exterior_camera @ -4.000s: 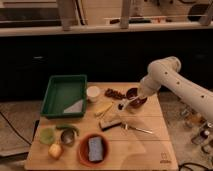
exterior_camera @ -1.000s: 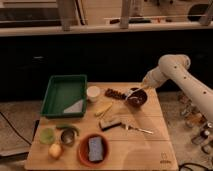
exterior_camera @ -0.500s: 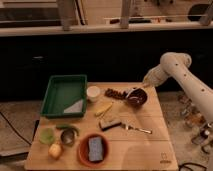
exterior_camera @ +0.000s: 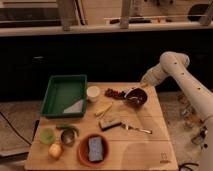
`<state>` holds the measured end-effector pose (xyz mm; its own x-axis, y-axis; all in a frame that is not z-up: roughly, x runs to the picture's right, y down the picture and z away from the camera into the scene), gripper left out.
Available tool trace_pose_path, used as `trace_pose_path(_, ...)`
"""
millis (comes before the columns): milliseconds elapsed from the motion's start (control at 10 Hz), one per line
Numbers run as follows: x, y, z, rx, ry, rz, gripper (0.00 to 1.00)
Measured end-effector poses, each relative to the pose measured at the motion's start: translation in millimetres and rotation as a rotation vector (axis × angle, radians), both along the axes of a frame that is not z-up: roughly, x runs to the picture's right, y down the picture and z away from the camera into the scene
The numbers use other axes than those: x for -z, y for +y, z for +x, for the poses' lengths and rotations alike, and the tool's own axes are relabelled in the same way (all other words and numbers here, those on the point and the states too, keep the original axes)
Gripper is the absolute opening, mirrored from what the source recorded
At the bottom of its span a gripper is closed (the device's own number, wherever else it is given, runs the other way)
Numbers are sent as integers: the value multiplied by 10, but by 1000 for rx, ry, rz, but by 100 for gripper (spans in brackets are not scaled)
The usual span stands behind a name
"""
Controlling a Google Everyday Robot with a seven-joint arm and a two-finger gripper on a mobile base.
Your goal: Place brush in purple bowl
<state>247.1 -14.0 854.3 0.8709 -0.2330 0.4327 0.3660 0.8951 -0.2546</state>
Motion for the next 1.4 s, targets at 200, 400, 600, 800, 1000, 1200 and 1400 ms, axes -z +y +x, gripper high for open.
trace_pose_path(200,-64,34,-7,-11,-19,-22,31)
trace_pose_path(400,-128,67,-2,-23,-32,-39,51)
trace_pose_path(600,-154,90,16,-34,-35,-48,72)
trace_pose_path(800,-164,101,18,-39,-38,-52,80)
trace_pose_path(1000,-166,108,26,-42,-40,-53,80)
trace_pose_path(1200,-169,111,21,-42,-43,-53,80)
trace_pose_path(1400,-167,114,19,-43,-45,-53,80)
